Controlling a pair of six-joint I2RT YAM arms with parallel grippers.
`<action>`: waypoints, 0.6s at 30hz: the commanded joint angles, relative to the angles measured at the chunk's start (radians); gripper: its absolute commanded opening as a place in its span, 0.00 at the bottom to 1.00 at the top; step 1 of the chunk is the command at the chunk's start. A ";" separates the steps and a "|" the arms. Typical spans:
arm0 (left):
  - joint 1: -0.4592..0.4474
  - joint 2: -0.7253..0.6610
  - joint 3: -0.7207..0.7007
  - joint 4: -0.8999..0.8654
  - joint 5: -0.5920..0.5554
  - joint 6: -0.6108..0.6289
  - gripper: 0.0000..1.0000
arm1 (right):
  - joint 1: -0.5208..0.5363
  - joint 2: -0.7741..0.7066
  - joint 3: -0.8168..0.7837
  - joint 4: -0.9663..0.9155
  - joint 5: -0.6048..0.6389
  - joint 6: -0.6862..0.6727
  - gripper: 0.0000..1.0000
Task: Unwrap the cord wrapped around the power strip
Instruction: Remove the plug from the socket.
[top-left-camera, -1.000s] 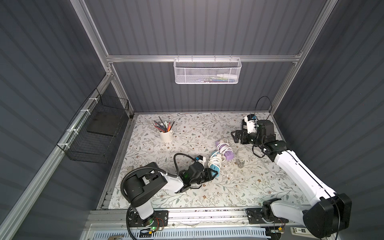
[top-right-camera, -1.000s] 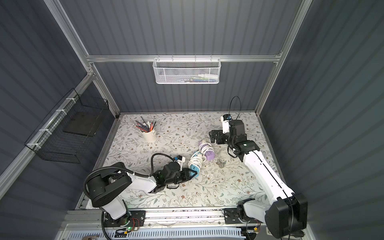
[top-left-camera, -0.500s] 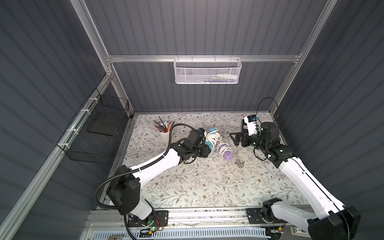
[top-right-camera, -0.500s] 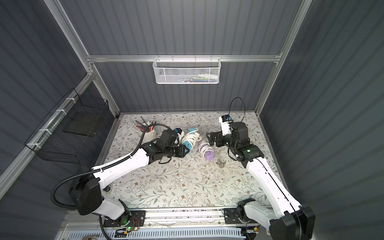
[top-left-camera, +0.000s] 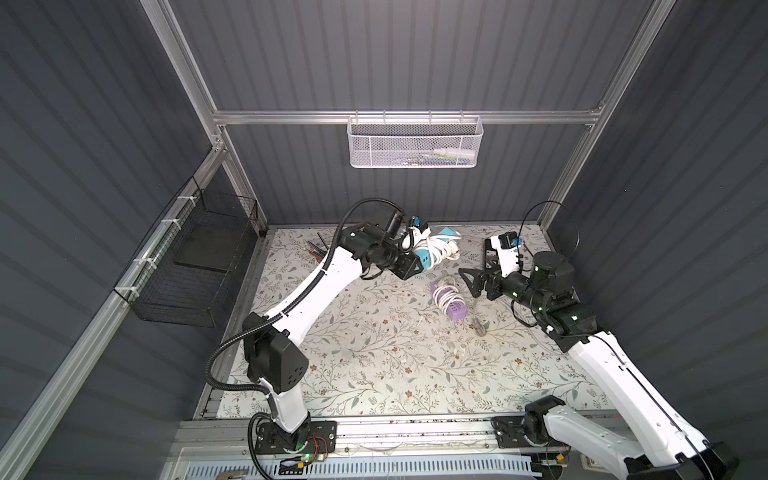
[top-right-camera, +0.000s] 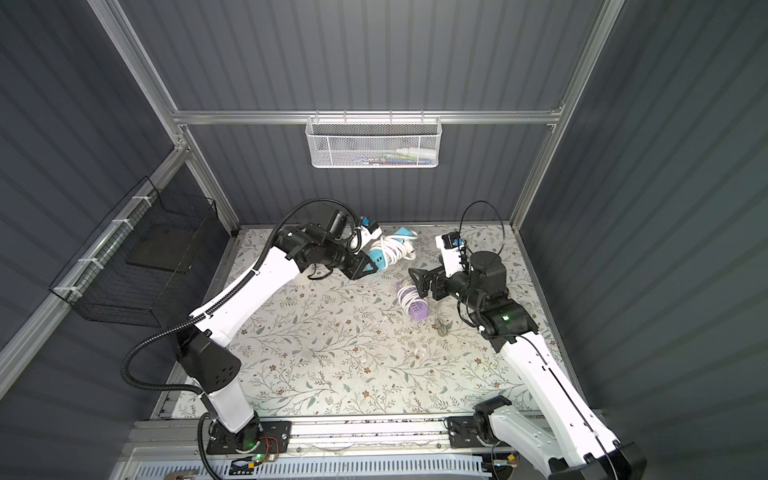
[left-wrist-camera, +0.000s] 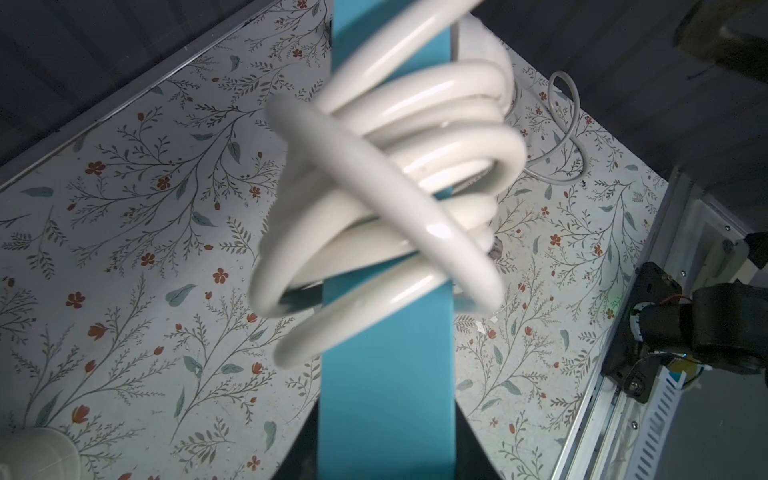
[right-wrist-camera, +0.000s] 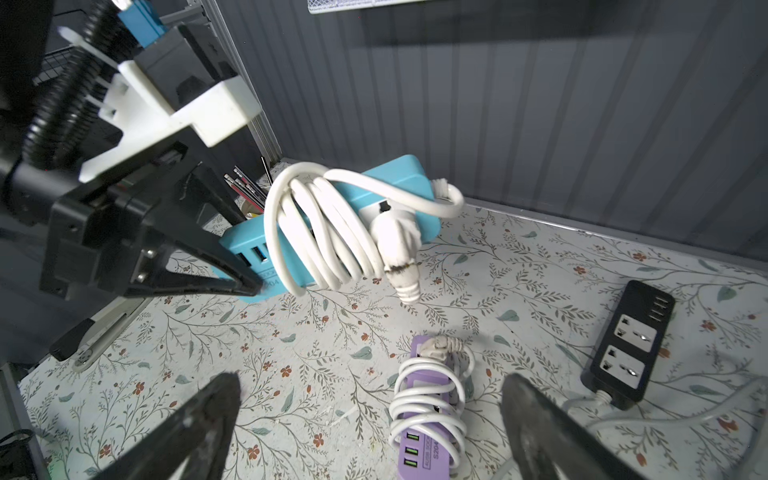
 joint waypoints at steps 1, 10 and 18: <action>0.074 -0.046 -0.028 -0.014 0.119 0.109 0.00 | 0.016 -0.012 -0.013 0.034 0.011 -0.040 0.99; 0.122 -0.144 -0.127 0.072 0.208 0.128 0.00 | 0.141 -0.004 -0.061 0.056 0.210 -0.143 0.99; 0.122 -0.185 -0.160 0.091 0.261 0.103 0.00 | 0.196 0.072 -0.044 0.143 0.261 -0.193 0.91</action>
